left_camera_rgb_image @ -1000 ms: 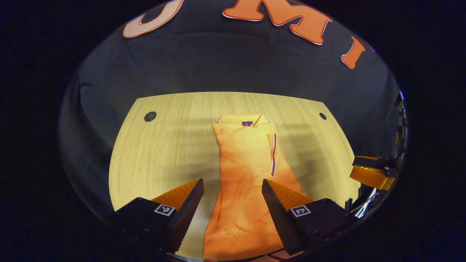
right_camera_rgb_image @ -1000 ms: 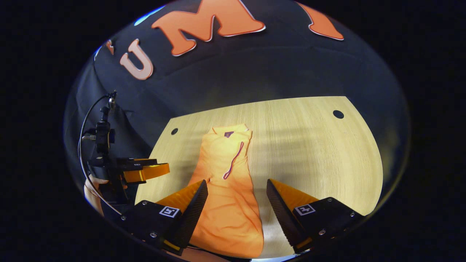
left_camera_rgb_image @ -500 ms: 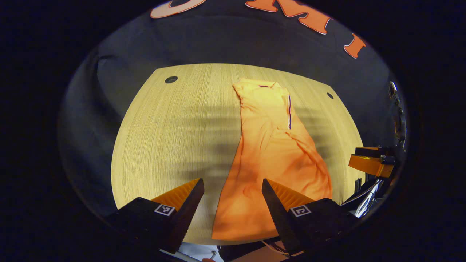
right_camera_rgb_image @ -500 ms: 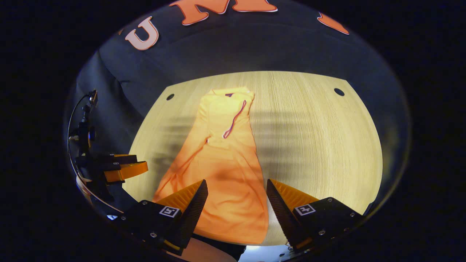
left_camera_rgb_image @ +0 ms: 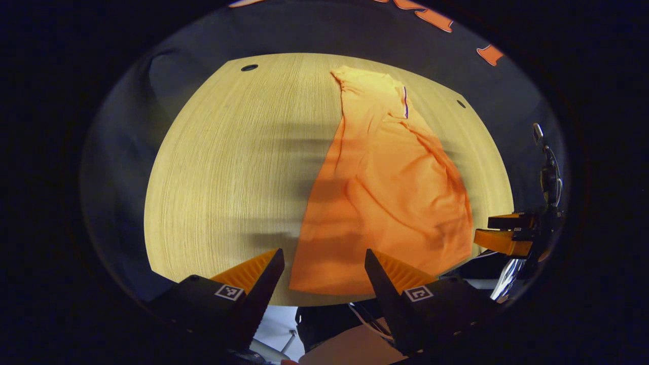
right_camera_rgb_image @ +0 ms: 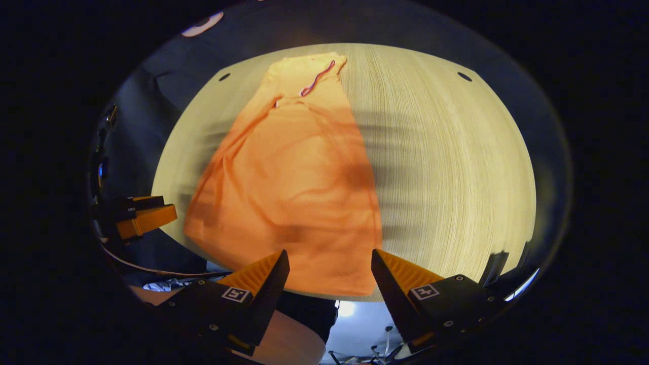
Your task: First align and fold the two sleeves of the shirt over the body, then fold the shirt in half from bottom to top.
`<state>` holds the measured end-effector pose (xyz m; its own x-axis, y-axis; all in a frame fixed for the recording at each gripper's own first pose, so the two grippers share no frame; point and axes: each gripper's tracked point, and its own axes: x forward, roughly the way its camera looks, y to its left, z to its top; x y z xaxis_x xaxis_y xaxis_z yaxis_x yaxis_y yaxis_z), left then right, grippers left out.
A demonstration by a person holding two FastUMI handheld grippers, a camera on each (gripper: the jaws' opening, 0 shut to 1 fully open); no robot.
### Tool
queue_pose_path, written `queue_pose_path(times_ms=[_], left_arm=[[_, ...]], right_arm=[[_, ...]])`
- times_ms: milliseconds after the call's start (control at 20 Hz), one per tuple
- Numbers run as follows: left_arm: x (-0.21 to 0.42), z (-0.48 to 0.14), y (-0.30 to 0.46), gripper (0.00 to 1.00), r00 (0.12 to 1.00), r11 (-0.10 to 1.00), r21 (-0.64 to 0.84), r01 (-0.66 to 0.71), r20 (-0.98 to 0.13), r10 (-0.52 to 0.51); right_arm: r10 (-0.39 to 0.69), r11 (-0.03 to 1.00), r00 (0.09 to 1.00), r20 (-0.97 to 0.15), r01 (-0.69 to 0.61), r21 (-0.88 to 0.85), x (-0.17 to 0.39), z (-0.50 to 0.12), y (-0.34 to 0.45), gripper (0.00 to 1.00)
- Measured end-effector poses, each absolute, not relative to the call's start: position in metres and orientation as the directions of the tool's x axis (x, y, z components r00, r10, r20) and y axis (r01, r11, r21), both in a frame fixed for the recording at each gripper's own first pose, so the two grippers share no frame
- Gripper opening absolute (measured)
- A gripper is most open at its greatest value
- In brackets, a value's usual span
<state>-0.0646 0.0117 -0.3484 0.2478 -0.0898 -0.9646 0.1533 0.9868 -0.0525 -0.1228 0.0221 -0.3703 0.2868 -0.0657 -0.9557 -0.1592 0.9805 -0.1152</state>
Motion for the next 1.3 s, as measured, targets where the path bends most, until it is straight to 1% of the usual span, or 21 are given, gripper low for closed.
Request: queue_pose_path(times_ms=[250,350,650,750,900,1100,1200,1250,1300], left_arm=[[-0.068,-0.368,-0.005,0.99,0.193,0.989,-0.029,0.143,-0.98,-0.056],[-0.08,-0.379,0.003,0.99,0.171,0.989,-0.019,0.148,-0.984,-0.045],[-0.096,-0.399,0.003,0.99,0.126,0.99,0.024,0.139,-0.992,0.007],[-0.1,-0.404,0.004,0.99,0.105,0.989,0.042,0.143,-0.994,0.027],[-0.099,-0.408,0.005,0.97,0.113,0.98,0.087,0.18,-0.991,0.067],[-0.097,-0.409,0.005,0.98,0.129,0.981,0.087,0.172,-0.989,0.065],[-0.099,-0.409,0.003,0.98,0.134,0.982,0.087,0.166,-0.989,0.065],[-0.098,-0.409,0.003,0.98,0.13,0.983,0.088,0.164,-0.989,0.066],[-0.098,-0.412,0.002,0.96,0.122,0.984,0.083,0.156,-0.99,0.064]], right_arm=[[-0.153,0.974,0.211,-0.965,-0.134,-0.183,-0.148,-0.4,0.001,0.99],[-0.188,0.968,0.202,-0.961,-0.127,-0.216,-0.148,-0.408,-0.007,0.99],[-0.205,0.966,0.166,-0.965,-0.122,-0.226,-0.152,-0.426,-0.009,0.99],[-0.203,0.968,0.168,-0.965,-0.115,-0.224,-0.15,-0.428,-0.007,1.0],[-0.201,0.968,0.182,-0.963,-0.113,-0.223,-0.15,-0.427,-0.006,0.99],[-0.203,0.967,0.169,-0.965,-0.118,-0.224,-0.15,-0.428,-0.006,0.99],[-0.202,0.969,0.15,-0.968,-0.114,-0.22,-0.153,-0.428,-0.004,0.97],[-0.201,0.966,0.154,-0.967,-0.134,-0.222,-0.151,-0.429,-0.004,0.89],[-0.198,0.961,0.164,-0.966,-0.162,-0.224,-0.151,-0.429,-0.002,0.82]])
